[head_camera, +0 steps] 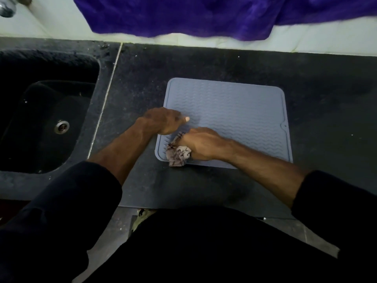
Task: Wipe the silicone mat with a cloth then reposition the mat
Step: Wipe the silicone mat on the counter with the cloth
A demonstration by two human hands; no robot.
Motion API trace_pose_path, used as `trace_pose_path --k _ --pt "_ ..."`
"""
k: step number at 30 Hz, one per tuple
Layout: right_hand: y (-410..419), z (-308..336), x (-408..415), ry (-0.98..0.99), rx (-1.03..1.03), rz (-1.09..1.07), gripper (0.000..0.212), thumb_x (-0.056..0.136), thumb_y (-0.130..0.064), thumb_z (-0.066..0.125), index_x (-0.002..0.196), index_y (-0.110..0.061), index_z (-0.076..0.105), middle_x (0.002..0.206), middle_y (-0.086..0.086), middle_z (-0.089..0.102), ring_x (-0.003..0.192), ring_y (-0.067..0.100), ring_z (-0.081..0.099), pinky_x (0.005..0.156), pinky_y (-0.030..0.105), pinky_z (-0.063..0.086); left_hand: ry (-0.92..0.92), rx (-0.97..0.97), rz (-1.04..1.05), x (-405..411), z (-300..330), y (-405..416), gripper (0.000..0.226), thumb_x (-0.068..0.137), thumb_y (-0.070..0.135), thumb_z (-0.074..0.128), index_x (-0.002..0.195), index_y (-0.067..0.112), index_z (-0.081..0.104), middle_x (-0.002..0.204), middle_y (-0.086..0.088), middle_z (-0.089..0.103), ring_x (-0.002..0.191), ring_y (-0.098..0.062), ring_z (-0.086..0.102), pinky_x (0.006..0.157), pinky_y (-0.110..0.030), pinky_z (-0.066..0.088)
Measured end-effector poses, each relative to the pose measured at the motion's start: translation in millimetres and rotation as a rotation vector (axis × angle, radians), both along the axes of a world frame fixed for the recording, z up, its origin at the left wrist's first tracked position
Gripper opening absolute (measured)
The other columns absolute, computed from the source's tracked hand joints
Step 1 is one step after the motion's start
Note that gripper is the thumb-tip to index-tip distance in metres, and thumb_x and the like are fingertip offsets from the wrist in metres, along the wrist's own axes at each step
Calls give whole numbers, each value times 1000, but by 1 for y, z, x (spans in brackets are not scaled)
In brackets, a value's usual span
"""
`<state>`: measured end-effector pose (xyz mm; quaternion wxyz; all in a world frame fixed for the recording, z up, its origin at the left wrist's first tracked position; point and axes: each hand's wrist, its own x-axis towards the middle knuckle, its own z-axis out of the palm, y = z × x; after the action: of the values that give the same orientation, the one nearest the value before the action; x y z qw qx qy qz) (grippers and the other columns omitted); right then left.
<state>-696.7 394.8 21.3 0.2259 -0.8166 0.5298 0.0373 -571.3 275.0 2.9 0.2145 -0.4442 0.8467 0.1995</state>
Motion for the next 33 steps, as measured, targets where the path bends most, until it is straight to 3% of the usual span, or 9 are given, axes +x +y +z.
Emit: trace_pose_path --k 4,7,11,15,17,20,23,28,33 --pt "12 19 -39 -188 156 -284 4 81 -18 67 80 -21 69 82 -2 70 74 16 64 58 26 46 -84 -167 -138 -2 -3 -2 53 89 54 43 132 22 44 131 -13 55 114 -33 56 94 -43 45" --pt "24 27 -86 -219 147 -456 6 82 -15 69 86 -17 73 85 1 73 75 13 66 66 29 52 -71 -320 -163 -12 0 -1 35 91 40 43 115 15 52 115 -15 61 98 -35 62 79 -41 48" --pt "41 32 -146 -222 92 -676 8 86 -26 69 78 -23 69 81 0 71 69 13 67 63 30 56 77 -366 -175 -46 6 1 35 94 39 46 115 13 53 114 -14 59 99 -33 60 81 -43 49" --pt "47 28 -190 -142 16 -795 7 84 -19 69 83 -12 71 83 7 73 70 18 68 60 29 53 148 -299 -244 -96 9 12 54 88 47 57 131 15 46 128 -14 49 113 -35 53 90 -45 45" --pt "47 25 -205 -111 -6 -832 10 84 -24 70 90 -15 71 92 7 73 79 21 68 68 30 54 148 -259 -282 -121 6 18 63 85 51 61 134 16 41 132 -12 43 115 -35 51 92 -45 46" --pt "42 22 -219 -25 -61 -853 21 85 -32 66 99 -17 70 103 12 72 95 33 67 85 43 54 166 -212 -325 -154 -3 22 82 75 58 68 138 18 35 142 -10 36 124 -33 45 97 -46 42" --pt "31 17 -224 45 -118 -836 31 87 -32 62 114 -19 66 111 14 69 102 36 65 90 48 53 118 -166 -362 -179 -9 20 106 68 63 71 149 19 19 158 -8 15 142 -30 23 110 -47 29" --pt "4 10 -228 151 -232 -882 30 89 -19 55 118 -17 62 113 14 68 102 37 65 85 43 52 31 -116 -385 -208 -12 11 129 61 66 75 152 24 -6 161 -6 -11 146 -35 -2 114 -54 15" --pt "-22 3 -234 185 -180 -913 26 89 -18 57 115 -15 63 111 12 68 102 35 65 83 43 53 -35 -24 -420 -219 -16 1 133 59 68 76 151 27 -11 159 -4 -19 144 -42 -9 112 -63 17"
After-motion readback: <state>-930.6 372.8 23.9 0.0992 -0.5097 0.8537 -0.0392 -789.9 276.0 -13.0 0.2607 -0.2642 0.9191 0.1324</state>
